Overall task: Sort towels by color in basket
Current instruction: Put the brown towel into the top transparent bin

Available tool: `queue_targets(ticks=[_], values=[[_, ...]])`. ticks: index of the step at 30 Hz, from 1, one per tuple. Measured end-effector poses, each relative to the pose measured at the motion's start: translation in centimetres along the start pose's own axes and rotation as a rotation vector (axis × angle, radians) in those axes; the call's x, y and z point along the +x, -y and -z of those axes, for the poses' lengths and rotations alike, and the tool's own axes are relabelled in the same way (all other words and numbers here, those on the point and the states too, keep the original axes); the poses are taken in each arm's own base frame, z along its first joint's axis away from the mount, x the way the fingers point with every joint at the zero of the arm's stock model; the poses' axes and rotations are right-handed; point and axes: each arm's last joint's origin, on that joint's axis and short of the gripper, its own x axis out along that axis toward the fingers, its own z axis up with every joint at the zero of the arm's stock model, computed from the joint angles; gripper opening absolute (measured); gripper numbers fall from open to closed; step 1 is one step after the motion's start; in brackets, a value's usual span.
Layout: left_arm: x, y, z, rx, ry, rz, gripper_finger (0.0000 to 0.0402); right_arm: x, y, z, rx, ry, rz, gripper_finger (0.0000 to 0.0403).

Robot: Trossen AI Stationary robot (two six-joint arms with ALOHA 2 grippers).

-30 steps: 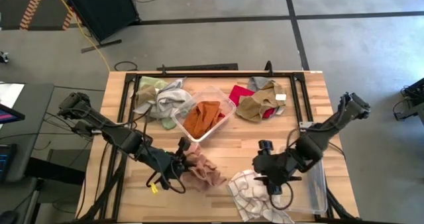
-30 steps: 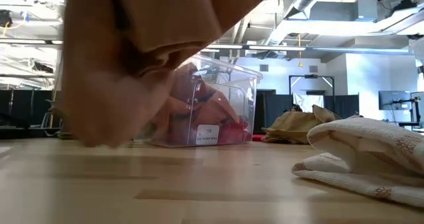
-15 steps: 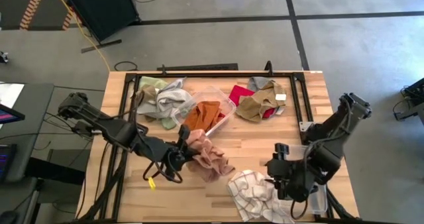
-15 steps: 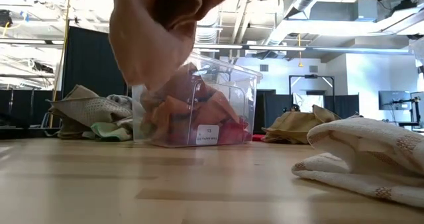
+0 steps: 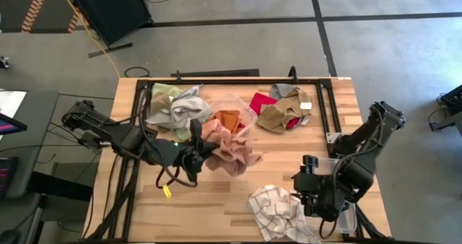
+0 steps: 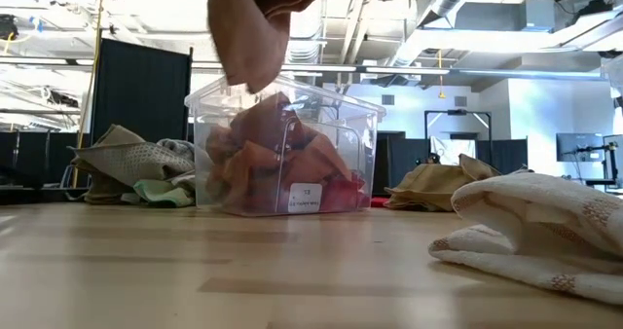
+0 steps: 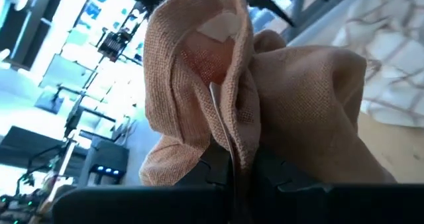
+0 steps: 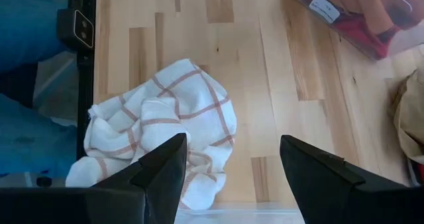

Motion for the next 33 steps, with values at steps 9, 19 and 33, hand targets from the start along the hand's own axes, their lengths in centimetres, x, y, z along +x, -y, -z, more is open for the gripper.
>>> queue_targets(ticks=[9,19,33], values=[[1.7,-3.3,1.6,-0.022,-0.073,-0.106,0.0015,0.0,0.0,0.0,0.001,0.014,0.012,0.027],[3.9,-7.0,5.4,-0.111,-0.149,-0.116,0.0015,0.0,0.0,0.0,0.011,0.014,0.012,0.027],[6.9,-8.4,14.1,-0.354,-0.315,0.039,0.0015,0.0,-0.1,-0.1,0.015,0.02,0.005,0.027]])
